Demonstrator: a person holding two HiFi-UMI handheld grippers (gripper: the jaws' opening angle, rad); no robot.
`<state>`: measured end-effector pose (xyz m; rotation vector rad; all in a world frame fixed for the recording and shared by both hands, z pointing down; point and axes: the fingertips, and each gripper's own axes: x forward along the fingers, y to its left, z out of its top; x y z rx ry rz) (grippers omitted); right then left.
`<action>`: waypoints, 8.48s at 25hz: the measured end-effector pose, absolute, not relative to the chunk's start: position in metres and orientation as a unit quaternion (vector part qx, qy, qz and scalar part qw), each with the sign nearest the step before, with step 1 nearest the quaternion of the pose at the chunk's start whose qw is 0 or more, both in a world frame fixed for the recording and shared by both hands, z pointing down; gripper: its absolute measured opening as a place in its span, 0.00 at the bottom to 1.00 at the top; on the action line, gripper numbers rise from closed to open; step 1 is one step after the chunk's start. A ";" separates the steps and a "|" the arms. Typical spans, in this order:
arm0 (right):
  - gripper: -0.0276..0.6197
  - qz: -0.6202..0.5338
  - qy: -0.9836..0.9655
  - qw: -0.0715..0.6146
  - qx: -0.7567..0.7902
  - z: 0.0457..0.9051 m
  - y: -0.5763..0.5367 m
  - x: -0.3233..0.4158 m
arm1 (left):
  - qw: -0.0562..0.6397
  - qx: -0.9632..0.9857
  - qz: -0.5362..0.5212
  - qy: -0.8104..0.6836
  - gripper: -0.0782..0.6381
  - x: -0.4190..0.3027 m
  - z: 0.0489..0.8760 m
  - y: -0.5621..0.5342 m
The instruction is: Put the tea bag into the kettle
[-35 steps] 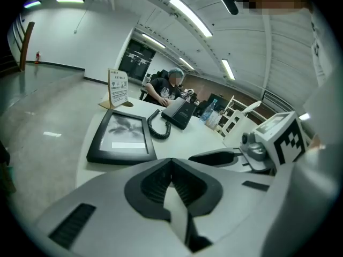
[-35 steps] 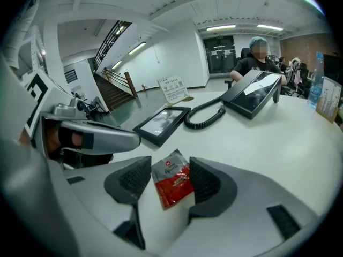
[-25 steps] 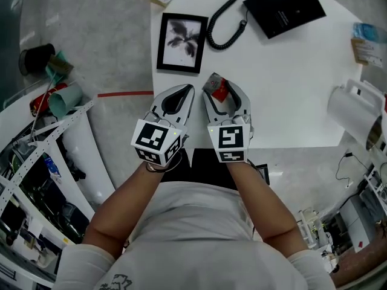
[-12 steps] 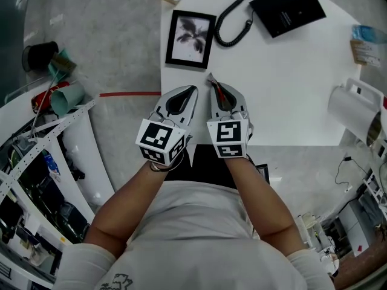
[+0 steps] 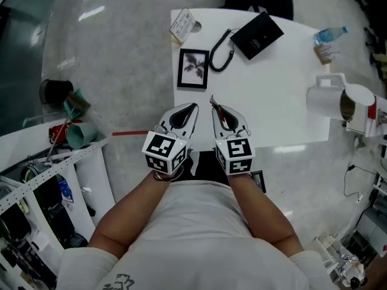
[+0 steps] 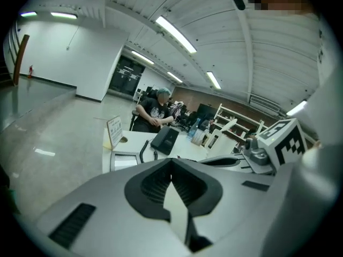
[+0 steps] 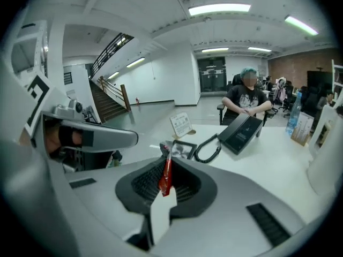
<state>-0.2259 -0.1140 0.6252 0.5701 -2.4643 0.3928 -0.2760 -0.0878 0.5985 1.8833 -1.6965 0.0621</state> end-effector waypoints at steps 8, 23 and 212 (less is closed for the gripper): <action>0.09 0.131 -0.946 0.158 0.252 0.478 -0.078 -0.224 | 0.239 0.759 0.015 -0.605 0.12 -0.262 0.491 -0.059; 0.09 0.078 -0.942 0.114 0.306 0.431 -0.034 -0.194 | 0.172 0.802 -0.010 -0.572 0.12 -0.233 0.441 -0.028; 0.06 0.021 -0.977 0.060 0.203 0.439 -0.247 0.210 | 0.111 0.743 -0.018 -0.659 0.12 0.166 0.451 -0.239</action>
